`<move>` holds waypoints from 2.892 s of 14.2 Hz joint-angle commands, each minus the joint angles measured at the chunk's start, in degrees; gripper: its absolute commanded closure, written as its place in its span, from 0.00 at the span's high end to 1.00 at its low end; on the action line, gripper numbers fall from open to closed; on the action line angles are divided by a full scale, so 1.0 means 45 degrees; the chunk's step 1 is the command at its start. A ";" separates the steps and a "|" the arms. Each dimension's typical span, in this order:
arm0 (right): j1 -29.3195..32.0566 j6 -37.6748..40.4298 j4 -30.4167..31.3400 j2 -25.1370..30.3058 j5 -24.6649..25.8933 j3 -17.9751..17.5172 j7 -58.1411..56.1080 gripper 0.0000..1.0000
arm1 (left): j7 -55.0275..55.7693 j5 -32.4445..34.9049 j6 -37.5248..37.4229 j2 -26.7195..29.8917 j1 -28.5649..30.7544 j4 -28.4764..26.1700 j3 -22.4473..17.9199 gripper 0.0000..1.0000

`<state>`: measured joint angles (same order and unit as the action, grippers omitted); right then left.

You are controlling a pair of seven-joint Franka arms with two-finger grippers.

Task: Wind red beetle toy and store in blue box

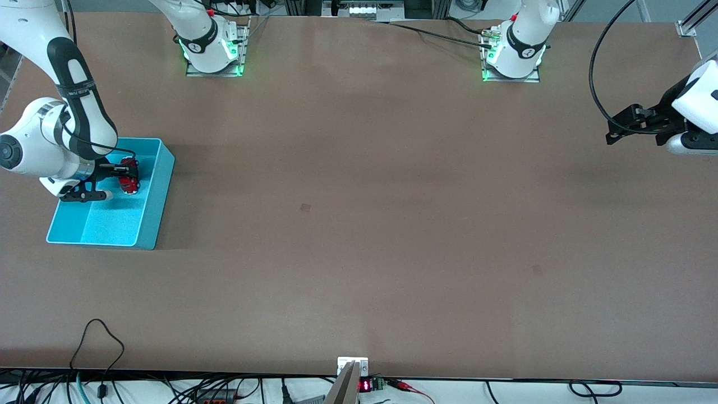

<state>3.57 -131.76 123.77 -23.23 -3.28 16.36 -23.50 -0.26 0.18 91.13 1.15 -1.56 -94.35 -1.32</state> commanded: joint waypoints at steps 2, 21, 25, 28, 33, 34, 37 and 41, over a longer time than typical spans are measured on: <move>0.0067 -0.0252 0.0054 -0.0248 -0.0169 -0.0061 0.0980 0.01 | 0.0019 -0.0118 -0.0291 -0.0197 -0.0083 0.0439 -0.0097 1.00; -0.0011 0.3783 -0.3786 -0.0113 0.0085 -0.0529 0.1492 1.00 | -0.0020 -0.0255 -0.0291 -0.0216 -0.0103 0.0459 -0.0078 1.00; -0.0168 0.5465 -0.5857 0.0629 0.1155 -0.1073 0.1472 1.00 | -0.0020 -0.0255 -0.0291 -0.0216 -0.0103 0.0459 -0.0019 1.00; -0.0187 0.7903 -0.7654 0.1020 0.1256 -0.1602 0.1511 1.00 | -0.0020 -0.0255 -0.0291 -0.0216 -0.0103 0.0459 -0.0019 1.00; -0.0206 1.0722 -0.9418 0.1995 0.1647 -0.2736 0.2738 1.00 | -0.0020 -0.0255 -0.0310 -0.0197 -0.0103 0.0459 0.0000 1.00; -0.0207 1.1014 -0.9476 0.2230 0.1609 -0.2795 0.2916 1.00 | -0.0020 -0.0255 -0.0310 -0.0197 -0.0103 0.0459 0.0000 1.00; -0.0167 1.1835 -0.9205 0.2973 0.1354 -0.2834 0.3443 1.00 | -0.0020 -0.0255 -0.0310 -0.0197 -0.0103 0.0459 0.0000 1.00; -0.0148 1.1584 -0.8111 0.3599 0.1315 -0.2854 0.3445 1.00 | -0.0040 -0.0255 -0.0525 -0.0197 -0.0083 0.0459 0.0000 1.00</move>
<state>2.28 -78.79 83.96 -9.19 3.36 4.11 -8.95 -0.26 -0.05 90.46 1.05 -1.84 -94.17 -1.24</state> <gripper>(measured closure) 0.000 0.000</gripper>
